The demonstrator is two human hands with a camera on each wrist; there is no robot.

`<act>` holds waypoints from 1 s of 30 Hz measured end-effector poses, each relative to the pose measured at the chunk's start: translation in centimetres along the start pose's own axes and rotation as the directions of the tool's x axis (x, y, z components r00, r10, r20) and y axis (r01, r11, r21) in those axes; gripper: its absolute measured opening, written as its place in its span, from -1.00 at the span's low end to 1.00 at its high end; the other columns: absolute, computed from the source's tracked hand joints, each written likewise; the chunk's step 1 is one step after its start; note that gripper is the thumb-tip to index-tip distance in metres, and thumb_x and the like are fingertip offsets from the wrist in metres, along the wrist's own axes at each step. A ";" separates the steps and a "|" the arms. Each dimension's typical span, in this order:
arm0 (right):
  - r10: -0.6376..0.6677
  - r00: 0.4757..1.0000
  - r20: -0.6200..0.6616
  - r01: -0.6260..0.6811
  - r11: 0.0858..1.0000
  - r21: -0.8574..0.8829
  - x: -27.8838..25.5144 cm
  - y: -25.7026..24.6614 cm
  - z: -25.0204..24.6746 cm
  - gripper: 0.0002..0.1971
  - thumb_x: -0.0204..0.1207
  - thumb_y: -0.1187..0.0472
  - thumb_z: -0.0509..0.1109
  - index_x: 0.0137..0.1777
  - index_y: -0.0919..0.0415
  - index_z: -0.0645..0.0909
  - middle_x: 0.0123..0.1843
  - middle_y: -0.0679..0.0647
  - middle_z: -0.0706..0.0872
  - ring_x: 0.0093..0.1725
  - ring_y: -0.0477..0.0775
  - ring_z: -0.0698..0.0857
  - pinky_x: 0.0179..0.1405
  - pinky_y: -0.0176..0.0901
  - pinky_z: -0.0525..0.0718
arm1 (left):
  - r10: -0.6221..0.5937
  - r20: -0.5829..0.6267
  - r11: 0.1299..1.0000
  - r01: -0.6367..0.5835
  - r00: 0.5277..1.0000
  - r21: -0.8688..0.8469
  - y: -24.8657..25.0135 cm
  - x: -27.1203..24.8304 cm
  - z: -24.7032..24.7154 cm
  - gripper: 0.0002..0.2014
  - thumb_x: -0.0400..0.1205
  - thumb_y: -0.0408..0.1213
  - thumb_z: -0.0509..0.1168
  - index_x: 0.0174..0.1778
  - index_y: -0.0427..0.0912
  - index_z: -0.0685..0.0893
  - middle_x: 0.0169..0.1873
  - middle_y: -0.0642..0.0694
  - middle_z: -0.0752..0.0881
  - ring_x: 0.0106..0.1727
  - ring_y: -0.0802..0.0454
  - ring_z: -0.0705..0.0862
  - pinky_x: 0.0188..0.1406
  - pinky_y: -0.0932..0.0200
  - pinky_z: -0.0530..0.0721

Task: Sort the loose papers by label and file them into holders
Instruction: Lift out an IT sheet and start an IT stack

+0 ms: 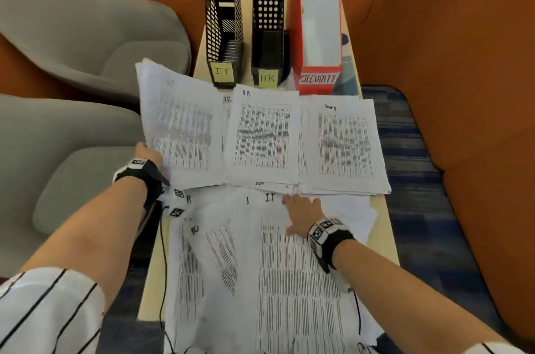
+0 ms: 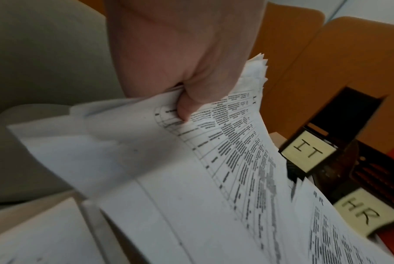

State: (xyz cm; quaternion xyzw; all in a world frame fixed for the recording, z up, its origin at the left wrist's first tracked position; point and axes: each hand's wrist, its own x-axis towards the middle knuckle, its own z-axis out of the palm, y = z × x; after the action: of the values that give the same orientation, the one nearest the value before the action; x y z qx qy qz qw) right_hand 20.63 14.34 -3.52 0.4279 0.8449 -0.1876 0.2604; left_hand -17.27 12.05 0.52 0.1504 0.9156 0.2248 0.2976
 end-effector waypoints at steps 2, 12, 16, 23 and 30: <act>0.007 1.000 0.008 -0.007 1.000 -0.011 0.0 -0.1 0.3 -0.21 0.42 -0.05 0.53 0.53 0.15 0.21 0.42 0.13 0.53 0.39 0.24 0.51 0.40 0.30 0.33 | 0.010 -0.004 1.000 -0.010 1.000 -0.011 0.6 0.6 0.8 -0.57 0.70 -0.48 0.02 0.52 -0.36 0.27 0.44 -0.38 0.45 0.42 -0.38 0.47 0.40 -0.19 0.43; -0.049 0.944 0.325 0.050 0.999 0.006 -0.7 1.7 -6.0 -0.50 0.60 0.28 0.30 0.54 0.26 0.39 0.53 0.18 0.48 0.51 0.21 0.46 0.50 0.02 0.41 | 0.337 0.034 0.859 -0.322 0.941 0.399 0.7 0.9 4.5 -0.07 0.55 -0.41 0.32 0.65 0.09 -0.17 0.62 -0.34 0.05 0.57 -0.38 0.22 0.54 -0.30 0.25; 0.007 1.000 -0.029 -0.005 0.999 0.042 1.1 2.2 -15.5 -0.69 0.60 0.37 0.15 0.29 0.22 0.55 0.35 0.16 0.61 0.36 0.21 0.56 0.43 0.20 0.47 | 0.516 0.275 0.650 -0.580 0.811 0.491 1.2 -0.3 6.2 -0.27 0.61 -0.05 0.30 0.65 0.08 0.07 0.66 -0.25 0.04 0.65 -0.25 0.10 0.57 -0.25 0.14; 0.065 0.836 -0.545 -0.009 0.994 0.105 9.5 1.5 -23.9 -0.67 0.55 0.33 0.25 0.27 0.05 0.51 0.12 0.10 0.72 0.27 0.22 0.62 0.53 0.32 0.20 | 0.610 0.314 0.790 -0.529 0.728 -0.309 0.7 -7.9 10.3 -0.49 0.75 -0.11 0.04 0.63 0.18 0.06 0.61 -0.07 0.21 0.56 -0.05 0.29 0.47 -0.23 0.39; 0.068 0.998 0.002 -0.067 0.975 0.212 10.3 1.1 -14.7 -0.01 0.34 -0.01 0.61 0.66 0.01 0.07 0.64 0.26 0.20 0.54 0.42 0.36 0.43 0.35 0.46 | 0.616 0.372 0.664 -0.712 0.694 0.228 -2.8 -8.1 14.0 -0.43 0.61 -0.30 0.25 0.57 -0.18 0.31 0.64 -0.35 -0.02 0.66 -0.30 0.05 0.61 -0.13 0.18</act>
State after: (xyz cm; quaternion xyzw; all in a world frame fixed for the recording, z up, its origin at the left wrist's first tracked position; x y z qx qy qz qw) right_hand 12.31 29.28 1.86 0.4821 0.8058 -0.2666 0.2172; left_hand -2.83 10.87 -7.12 0.5563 0.7719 0.1272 0.2802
